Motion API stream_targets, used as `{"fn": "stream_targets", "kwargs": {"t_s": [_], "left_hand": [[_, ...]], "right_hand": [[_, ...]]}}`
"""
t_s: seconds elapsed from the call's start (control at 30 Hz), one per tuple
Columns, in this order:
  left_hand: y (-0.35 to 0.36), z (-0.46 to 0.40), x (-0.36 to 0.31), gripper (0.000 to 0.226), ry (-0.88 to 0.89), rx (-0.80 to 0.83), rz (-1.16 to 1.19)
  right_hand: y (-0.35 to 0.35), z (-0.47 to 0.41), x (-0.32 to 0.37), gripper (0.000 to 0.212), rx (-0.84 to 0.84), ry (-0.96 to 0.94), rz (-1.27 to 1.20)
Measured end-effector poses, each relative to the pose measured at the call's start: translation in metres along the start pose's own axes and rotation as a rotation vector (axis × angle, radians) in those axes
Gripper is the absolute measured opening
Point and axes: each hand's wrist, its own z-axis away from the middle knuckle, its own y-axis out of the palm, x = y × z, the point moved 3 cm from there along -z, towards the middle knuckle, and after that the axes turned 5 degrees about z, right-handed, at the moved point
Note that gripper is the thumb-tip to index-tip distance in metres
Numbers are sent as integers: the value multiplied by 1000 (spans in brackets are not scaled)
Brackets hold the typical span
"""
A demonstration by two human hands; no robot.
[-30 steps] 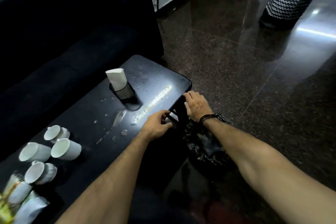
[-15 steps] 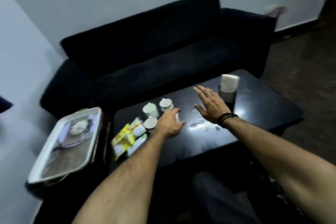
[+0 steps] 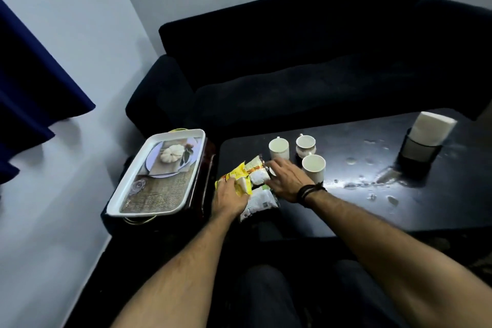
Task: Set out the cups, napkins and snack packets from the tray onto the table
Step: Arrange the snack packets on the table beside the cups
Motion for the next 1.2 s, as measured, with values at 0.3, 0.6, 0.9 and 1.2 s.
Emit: {"fn": "stream_targets", "kwargs": {"t_s": [0.3,0.6,0.9,1.2], "left_hand": [[27,-29,20,104,-154,37,178],[37,-40,24,92,-208,-42,86],[28,-52,30,91,-262,28,47],[35,-49,40,73,-91,-8,-224]], "right_hand": [[67,-7,15,72,216,-163,62],[77,-13,15,104,63,-181,131],[87,-51,27,145,394,-35,249],[96,-42,18,136,261,-59,302]]}}
